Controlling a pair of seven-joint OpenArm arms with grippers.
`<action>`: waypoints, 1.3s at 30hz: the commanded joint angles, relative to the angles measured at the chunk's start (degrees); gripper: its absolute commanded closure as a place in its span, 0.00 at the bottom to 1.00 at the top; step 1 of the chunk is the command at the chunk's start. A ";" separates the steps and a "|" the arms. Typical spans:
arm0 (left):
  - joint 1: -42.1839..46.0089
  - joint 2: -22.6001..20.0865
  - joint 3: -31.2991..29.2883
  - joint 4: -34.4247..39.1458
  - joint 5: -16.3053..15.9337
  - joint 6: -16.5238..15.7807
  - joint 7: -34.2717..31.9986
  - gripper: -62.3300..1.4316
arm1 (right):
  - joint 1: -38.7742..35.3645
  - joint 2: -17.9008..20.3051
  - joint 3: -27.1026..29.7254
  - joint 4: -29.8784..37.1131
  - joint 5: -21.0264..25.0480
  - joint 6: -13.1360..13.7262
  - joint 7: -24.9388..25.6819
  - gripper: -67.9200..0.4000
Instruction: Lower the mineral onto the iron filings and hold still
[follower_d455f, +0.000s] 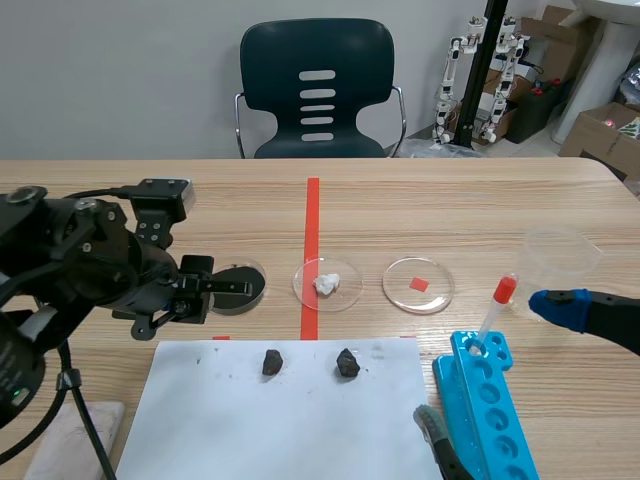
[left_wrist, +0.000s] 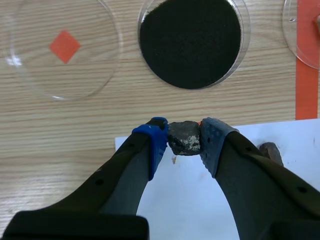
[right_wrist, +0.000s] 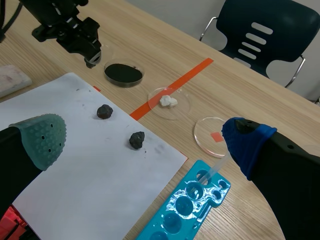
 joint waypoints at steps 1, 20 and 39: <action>-2.45 1.33 0.13 -1.01 -0.44 0.17 -0.55 0.80 | 0.17 0.00 0.31 1.27 0.70 -0.26 0.87 0.00; -19.71 8.00 0.17 -23.85 -0.11 0.37 -0.83 0.80 | 0.17 0.00 0.31 1.27 0.70 -0.26 0.90 0.00; -27.76 10.23 0.17 -38.62 0.33 0.55 -6.75 0.80 | 0.17 0.00 0.31 1.27 0.70 -0.26 0.87 0.00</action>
